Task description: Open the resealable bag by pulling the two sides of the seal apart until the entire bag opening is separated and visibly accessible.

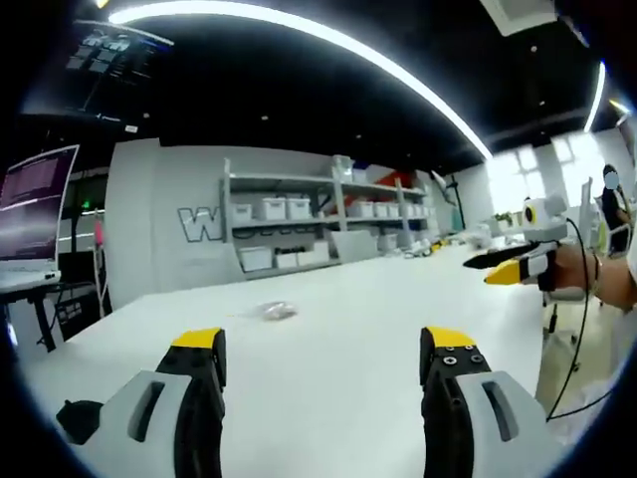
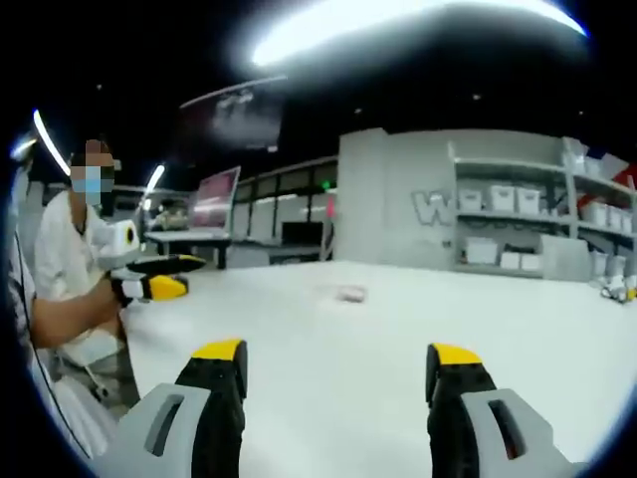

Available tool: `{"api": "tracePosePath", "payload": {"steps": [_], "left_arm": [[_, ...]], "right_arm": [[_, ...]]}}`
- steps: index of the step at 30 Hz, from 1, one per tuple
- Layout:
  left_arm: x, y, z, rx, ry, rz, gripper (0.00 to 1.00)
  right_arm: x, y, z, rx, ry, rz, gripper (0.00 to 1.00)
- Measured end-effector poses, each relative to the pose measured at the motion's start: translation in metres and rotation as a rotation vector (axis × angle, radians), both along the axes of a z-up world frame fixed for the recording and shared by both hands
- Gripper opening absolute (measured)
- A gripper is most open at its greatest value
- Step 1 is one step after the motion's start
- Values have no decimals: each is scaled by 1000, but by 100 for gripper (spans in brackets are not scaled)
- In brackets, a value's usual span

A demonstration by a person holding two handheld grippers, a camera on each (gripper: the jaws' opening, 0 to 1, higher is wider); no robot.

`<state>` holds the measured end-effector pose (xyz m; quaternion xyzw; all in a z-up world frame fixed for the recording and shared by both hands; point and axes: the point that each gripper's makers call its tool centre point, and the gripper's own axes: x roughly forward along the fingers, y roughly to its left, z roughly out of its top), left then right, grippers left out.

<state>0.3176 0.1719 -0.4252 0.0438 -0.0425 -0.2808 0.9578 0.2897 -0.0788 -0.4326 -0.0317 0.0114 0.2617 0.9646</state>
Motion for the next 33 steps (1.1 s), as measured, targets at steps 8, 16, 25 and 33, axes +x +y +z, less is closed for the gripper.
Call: {"api": "tracePosePath", "payload": {"steps": [8,16,25,33], "left_arm": [[4,9,-5,5,32,30,83],[5,15,-9,27,56,53,85],[4,15,-13,52,68,58,86],[5,15,-17,58,79,60,86]], "right_arm": [[1,1,-3,-34,-1,-13,76],[1,2,-8,-51,15,-11,76],[0,3,-11,-57,18,-6,77],[1,3,-13,-59,24,-6,77]]}}
